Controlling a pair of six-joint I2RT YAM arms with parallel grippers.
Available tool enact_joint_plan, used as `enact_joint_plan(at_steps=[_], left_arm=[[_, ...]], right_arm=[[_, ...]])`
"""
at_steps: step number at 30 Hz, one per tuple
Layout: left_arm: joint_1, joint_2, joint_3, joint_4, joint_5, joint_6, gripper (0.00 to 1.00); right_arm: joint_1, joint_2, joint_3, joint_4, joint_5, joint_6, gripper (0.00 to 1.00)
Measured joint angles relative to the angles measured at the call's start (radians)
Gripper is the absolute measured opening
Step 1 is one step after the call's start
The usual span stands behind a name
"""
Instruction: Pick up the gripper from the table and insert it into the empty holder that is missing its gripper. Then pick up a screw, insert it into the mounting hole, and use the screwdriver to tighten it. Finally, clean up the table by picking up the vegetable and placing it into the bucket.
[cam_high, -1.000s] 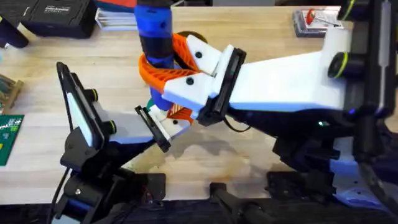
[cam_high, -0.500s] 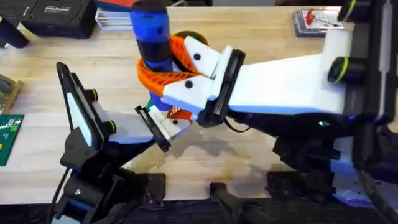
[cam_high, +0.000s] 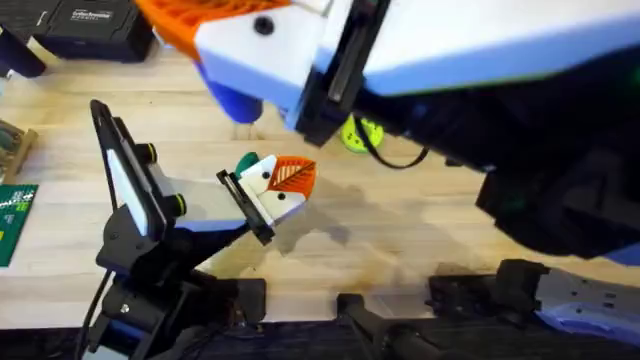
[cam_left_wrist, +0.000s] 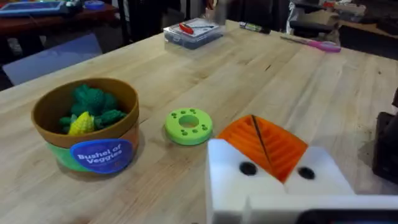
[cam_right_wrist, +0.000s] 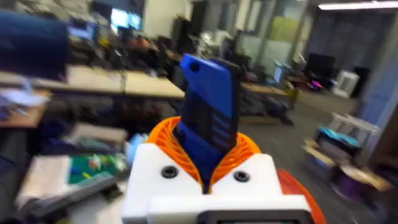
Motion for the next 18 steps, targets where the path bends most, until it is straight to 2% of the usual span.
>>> enact_joint_plan(at_steps=[5, 11, 18], left_arm=[[0.000, 0.000, 0.000, 0.000, 0.000, 0.000, 0.008], [0.000, 0.000, 0.000, 0.000, 0.000, 0.000, 0.008], [0.000, 0.000, 0.000, 0.000, 0.000, 0.000, 0.008]], right_arm=[[-0.095, -0.013, 0.013, -0.180, 0.057, -0.076, 0.024], [-0.290, -0.006, 0.018, -0.521, 0.203, -0.315, 0.024], [-0.531, 0.100, 0.019, -0.690, 0.299, -0.581, 0.024]])
